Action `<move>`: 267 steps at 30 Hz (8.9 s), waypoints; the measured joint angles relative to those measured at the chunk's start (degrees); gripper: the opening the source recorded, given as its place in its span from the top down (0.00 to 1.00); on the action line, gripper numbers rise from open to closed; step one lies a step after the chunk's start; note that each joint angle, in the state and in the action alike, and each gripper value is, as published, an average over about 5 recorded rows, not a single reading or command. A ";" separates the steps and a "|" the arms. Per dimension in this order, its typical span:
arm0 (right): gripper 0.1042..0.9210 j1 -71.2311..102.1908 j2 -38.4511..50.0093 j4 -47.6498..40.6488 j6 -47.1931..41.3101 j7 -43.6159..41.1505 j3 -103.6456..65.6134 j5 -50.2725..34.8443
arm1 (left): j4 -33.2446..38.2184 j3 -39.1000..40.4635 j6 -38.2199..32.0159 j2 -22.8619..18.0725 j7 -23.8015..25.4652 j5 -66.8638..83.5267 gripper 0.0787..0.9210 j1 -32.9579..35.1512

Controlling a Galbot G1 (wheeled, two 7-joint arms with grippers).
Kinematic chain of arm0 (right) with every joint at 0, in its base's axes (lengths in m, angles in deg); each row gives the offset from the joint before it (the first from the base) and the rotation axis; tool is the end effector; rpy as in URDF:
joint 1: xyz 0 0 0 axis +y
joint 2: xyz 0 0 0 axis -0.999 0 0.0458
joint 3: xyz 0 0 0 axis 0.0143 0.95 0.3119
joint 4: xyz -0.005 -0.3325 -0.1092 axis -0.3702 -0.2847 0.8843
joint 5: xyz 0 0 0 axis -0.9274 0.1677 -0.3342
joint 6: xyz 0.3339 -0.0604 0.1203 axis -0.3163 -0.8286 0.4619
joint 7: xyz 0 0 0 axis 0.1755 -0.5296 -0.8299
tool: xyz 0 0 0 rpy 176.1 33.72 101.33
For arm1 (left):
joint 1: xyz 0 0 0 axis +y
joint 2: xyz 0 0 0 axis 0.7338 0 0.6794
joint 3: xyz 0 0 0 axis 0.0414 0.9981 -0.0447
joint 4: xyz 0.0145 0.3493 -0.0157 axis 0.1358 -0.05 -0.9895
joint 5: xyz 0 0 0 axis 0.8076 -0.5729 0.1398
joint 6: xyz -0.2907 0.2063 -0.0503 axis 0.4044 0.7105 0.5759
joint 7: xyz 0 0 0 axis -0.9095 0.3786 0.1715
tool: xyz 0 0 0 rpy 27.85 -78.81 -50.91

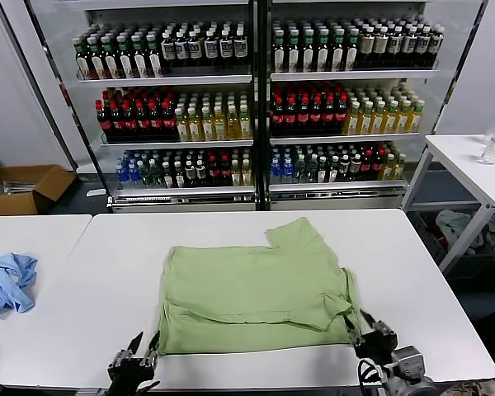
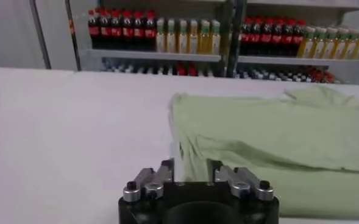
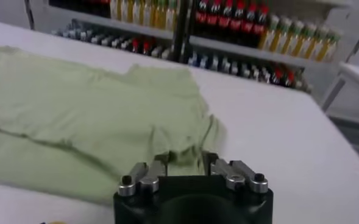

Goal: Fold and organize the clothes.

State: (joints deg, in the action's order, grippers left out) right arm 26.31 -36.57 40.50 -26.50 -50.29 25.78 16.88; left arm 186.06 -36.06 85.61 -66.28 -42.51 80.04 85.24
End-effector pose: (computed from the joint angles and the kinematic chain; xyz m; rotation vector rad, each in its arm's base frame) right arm 0.1951 -0.0674 -0.2323 0.2128 -2.7261 0.3096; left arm 0.1296 0.0478 -0.2725 -0.0155 -2.7310 0.0736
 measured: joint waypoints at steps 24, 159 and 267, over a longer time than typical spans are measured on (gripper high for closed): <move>0.12 -44.72 -7.73 -36.84 -3.97 0.87 18.28 -10.22 | -27.80 13.42 9.93 6.09 -2.55 7.58 0.12 -40.29; 0.12 -6.09 -5.16 -6.35 0.29 1.36 3.49 -4.07 | -20.51 9.65 0.09 -5.53 -7.06 -6.43 0.52 -20.07; 0.12 -5.00 -6.95 -3.54 1.59 1.14 1.86 -3.11 | -20.36 3.34 6.63 -0.26 1.06 15.10 0.36 -23.32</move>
State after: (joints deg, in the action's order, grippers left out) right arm 21.31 -43.52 36.97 -24.92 -49.15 27.63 13.78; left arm 165.70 -32.72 92.24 -66.55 -41.45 95.14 61.92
